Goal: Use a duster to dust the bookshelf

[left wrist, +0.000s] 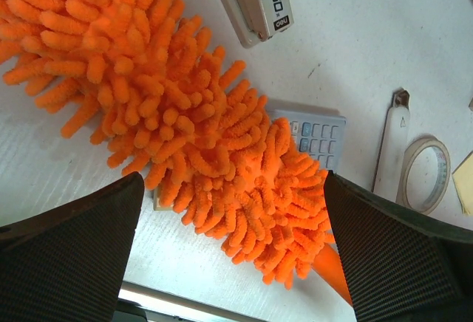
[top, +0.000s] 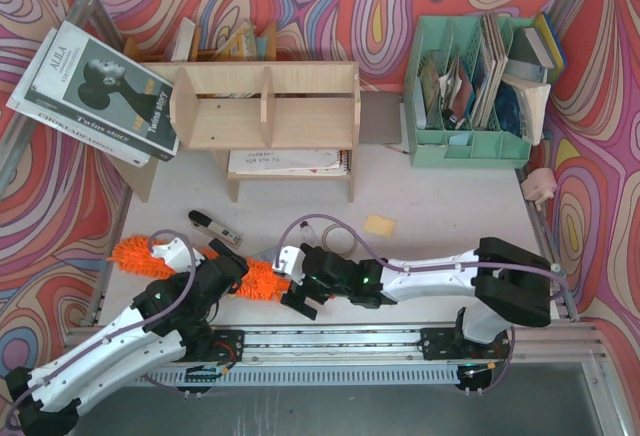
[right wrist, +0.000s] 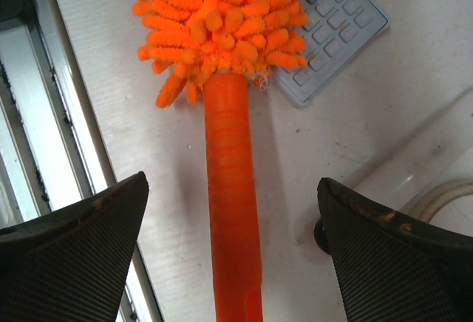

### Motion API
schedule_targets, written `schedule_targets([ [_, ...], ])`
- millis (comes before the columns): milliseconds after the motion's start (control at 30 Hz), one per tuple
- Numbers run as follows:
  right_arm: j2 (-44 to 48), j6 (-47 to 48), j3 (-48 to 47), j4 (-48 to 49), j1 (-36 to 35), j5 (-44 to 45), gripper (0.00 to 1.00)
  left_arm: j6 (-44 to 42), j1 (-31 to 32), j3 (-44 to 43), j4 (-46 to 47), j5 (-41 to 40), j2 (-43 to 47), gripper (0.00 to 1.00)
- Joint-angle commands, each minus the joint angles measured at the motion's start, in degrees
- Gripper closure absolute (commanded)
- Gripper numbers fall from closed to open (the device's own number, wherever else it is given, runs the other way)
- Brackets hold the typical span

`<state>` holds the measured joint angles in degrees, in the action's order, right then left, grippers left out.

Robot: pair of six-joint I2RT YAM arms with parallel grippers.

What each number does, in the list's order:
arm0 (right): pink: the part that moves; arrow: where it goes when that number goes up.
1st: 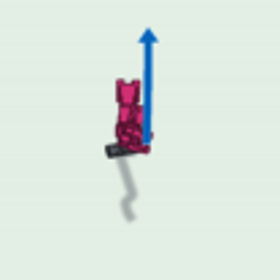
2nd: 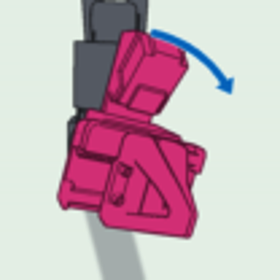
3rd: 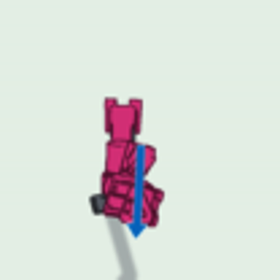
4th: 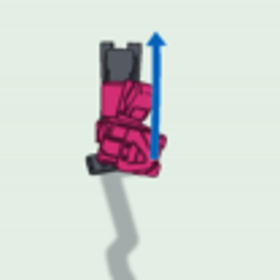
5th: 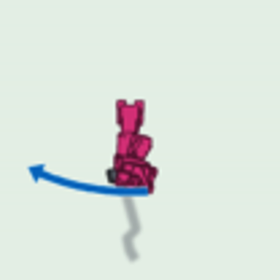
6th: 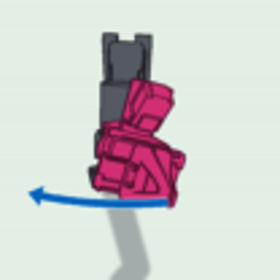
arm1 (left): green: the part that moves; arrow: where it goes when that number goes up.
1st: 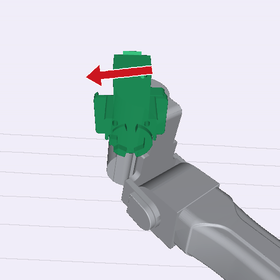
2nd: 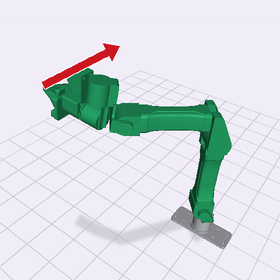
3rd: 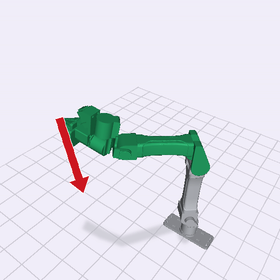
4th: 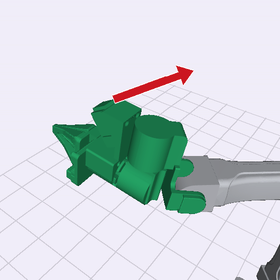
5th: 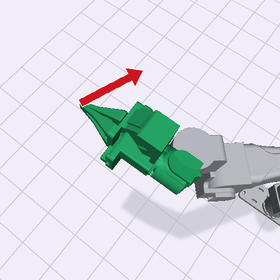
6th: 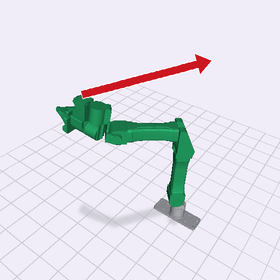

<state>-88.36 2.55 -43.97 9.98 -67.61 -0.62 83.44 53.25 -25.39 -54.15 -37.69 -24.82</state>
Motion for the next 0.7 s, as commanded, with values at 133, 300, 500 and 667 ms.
schedule_targets([
  [133, -6.1, 1.2, -4.1, 3.0, -0.5, 1.9, 0.21, 0.2, 0.0, 1.4, 2.6, 1.1, -1.6, 0.02],
  [300, -8.1, 1.4, -4.9, 2.8, -0.5, 1.3, 0.28, 1.0, 0.0, 1.5, 1.5, 0.7, -0.7, 0.02],
  [500, -9.3, 2.6, -6.1, 1.6, -0.5, -1.2, 0.46, 4.2, 0.0, 1.3, -3.8, -1.3, 3.9, 0.02],
  [667, -8.6, 3.9, -7.8, -0.3, -0.6, -4.1, 0.58, 9.7, 0.0, -0.5, -13.8, -5.6, 11.3, 0.02],
])
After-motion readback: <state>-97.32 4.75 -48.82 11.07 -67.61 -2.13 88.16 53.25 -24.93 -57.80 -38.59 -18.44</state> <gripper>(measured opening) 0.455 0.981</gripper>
